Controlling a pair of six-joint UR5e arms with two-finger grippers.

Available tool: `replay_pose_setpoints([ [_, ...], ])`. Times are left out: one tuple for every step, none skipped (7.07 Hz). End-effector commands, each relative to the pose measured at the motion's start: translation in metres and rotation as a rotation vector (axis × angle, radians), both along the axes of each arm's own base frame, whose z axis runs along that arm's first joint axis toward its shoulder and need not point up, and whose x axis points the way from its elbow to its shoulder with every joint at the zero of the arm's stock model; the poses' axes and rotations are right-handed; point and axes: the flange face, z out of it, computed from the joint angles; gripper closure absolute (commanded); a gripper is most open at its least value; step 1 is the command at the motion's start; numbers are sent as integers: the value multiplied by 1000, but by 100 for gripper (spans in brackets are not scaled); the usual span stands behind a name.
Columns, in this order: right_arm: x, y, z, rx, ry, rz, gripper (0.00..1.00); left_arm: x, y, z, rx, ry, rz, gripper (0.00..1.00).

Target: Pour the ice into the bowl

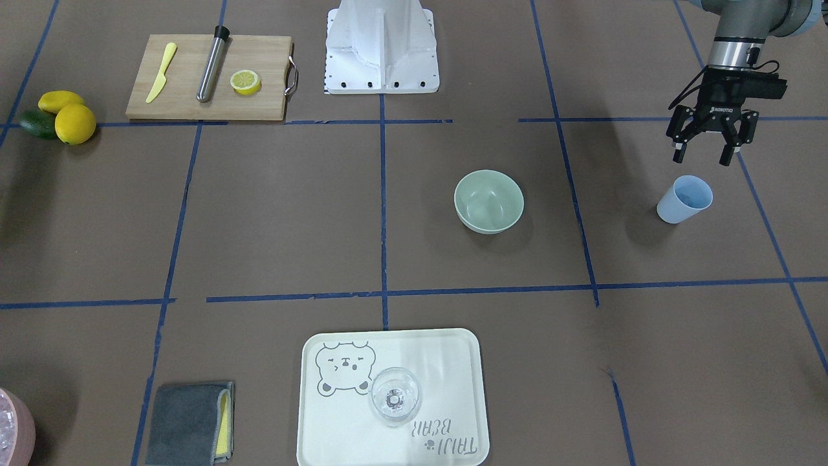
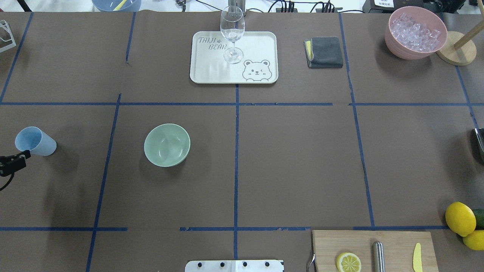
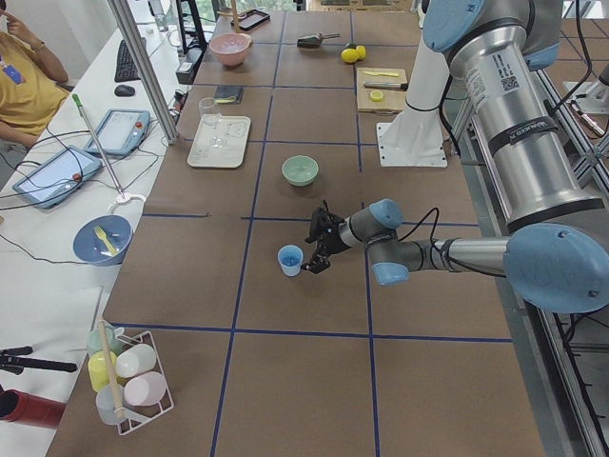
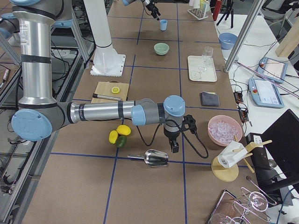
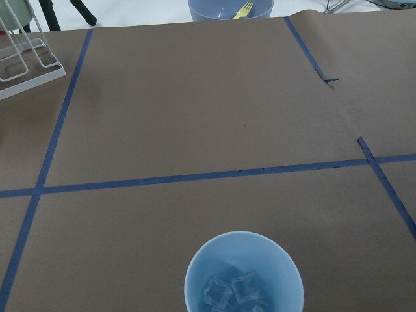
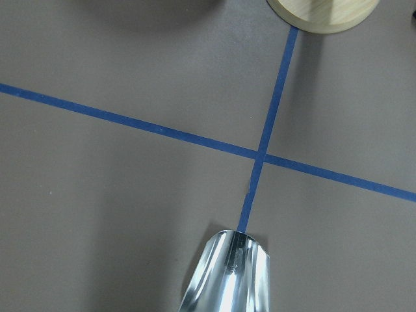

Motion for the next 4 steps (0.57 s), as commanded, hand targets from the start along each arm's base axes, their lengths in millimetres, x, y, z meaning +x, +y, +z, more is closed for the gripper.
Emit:
replay_pose_setpoints([
  [1, 5, 3, -7, 0, 1, 0, 14, 4, 18, -11, -21, 10, 0],
  [1, 5, 5, -10, 0, 1, 0, 25, -2, 25, -9, -24, -1, 0],
  [1, 5, 5, -10, 1, 1, 0, 36, -6, 32, -14, -20, -1, 0],
  [1, 5, 4, -8, 1, 1, 0, 44, -10, 33, -11, -15, 0, 2],
])
